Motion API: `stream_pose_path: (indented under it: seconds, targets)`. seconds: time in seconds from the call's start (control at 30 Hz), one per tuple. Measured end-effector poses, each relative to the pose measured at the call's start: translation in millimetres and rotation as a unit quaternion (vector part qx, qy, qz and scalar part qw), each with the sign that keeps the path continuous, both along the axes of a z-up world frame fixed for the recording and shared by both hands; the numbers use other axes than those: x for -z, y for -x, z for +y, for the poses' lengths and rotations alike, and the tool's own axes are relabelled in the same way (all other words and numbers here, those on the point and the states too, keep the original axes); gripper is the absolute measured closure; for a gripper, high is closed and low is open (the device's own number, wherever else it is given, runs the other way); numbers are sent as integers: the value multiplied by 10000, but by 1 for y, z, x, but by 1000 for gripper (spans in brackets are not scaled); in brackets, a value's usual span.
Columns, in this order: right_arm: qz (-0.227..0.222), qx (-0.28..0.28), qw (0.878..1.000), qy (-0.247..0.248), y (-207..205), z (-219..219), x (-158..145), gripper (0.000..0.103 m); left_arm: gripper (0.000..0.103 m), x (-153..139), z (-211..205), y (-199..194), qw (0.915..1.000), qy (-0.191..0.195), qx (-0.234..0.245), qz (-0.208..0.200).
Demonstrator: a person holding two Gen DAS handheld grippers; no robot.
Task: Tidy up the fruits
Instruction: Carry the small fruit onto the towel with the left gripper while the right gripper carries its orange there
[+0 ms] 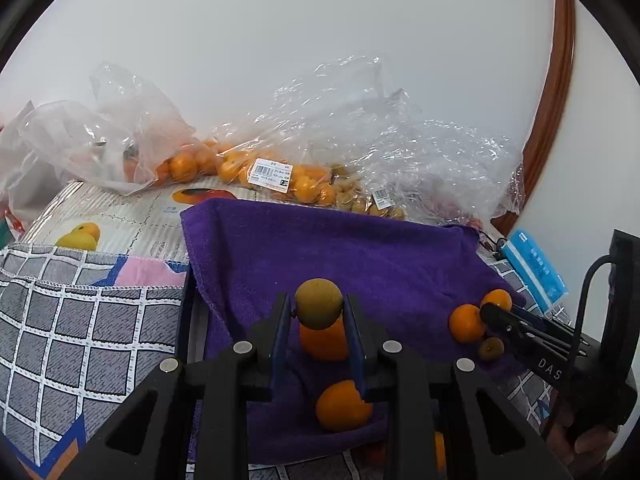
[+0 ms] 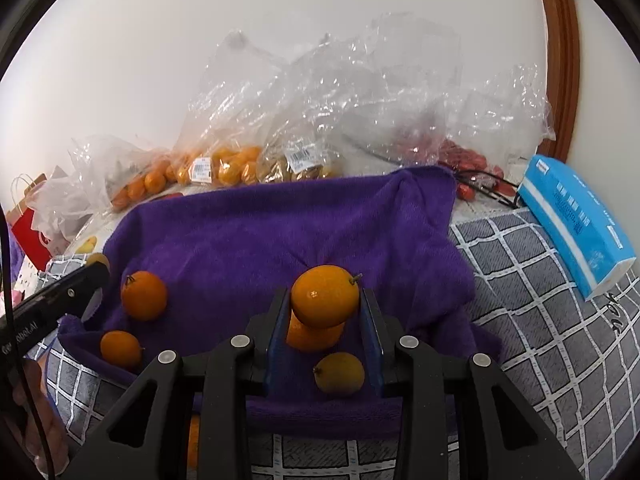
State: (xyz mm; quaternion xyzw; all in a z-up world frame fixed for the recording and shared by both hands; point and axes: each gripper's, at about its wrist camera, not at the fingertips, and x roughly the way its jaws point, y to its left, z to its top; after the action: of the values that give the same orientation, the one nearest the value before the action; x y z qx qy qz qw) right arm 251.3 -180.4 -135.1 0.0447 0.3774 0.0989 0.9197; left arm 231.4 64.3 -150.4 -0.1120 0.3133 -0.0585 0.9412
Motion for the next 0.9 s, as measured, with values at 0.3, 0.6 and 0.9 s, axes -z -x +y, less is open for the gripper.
stream_pose_path:
  seconds: [0.3,0.6,0.9]
  targets:
    - [-15,129,9998,-155,0,-5,0,69,77,4,-4,-2,9999,-8,25,105]
    - [131,345,9993,53,0,-10,4,69,77,9,-4,-6,9996,12,6,299]
    - [198,368,9990,140,1,-12,5,69,77,10,-1,-7,9994,76,-38,343]
